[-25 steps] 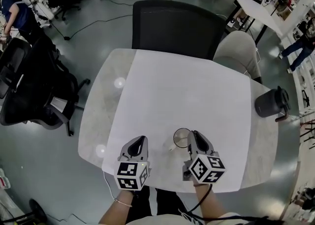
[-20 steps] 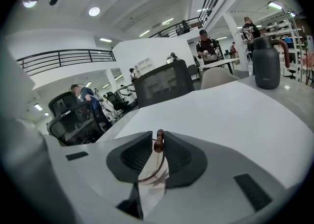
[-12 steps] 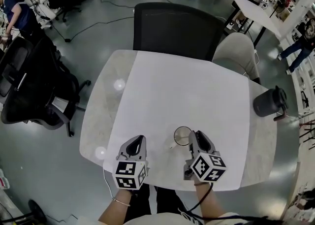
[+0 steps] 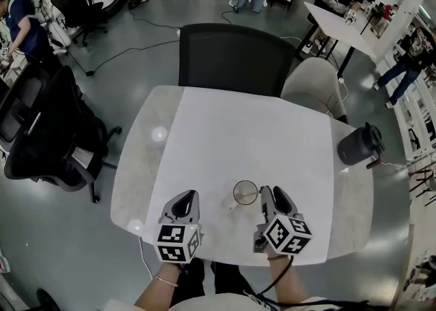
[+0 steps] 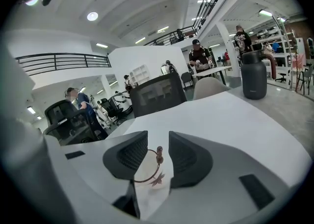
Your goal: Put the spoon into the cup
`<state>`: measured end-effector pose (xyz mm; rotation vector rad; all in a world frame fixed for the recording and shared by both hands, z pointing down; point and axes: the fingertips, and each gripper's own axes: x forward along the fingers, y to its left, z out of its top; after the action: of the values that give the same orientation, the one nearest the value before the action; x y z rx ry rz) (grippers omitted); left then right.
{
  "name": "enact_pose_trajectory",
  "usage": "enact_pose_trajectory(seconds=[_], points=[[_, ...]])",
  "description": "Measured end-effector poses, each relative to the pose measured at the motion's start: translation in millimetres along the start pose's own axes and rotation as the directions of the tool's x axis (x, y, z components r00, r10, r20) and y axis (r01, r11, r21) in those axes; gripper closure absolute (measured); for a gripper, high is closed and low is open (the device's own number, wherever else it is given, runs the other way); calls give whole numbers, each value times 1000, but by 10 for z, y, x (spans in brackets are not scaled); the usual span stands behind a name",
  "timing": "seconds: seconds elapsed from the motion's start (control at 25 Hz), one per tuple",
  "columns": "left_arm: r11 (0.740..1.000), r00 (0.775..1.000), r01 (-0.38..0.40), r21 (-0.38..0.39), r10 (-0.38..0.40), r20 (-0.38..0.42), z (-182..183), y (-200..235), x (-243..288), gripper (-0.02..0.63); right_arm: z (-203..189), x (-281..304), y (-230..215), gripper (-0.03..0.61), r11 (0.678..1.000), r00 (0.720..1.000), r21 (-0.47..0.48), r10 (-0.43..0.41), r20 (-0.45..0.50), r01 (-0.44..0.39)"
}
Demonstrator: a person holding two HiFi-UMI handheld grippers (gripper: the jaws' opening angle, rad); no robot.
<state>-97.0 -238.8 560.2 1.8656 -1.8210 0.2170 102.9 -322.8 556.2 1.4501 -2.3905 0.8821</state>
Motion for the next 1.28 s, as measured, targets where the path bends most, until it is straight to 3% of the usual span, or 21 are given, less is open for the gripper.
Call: enact_pose_trajectory(seconds=[0.4, 0.64, 0.84, 1.28], points=[[997, 993, 69, 45, -73, 97, 577, -292, -25, 592, 392, -361, -14, 449, 997, 994, -40, -62, 88, 66], [989, 981, 120, 81, -131, 144, 866, -600, 23, 592, 733, -662, -75, 466, 980, 977, -146, -106, 185, 134], [982, 970, 150, 111, -168, 175, 994, -719, 25, 592, 869, -857, -83, 521, 971, 960, -165, -129, 249, 173], [978, 965, 167, 127, -188, 184, 1052, -880, 102, 592, 999, -975, -159, 535, 963, 948, -182, -144, 283, 200]])
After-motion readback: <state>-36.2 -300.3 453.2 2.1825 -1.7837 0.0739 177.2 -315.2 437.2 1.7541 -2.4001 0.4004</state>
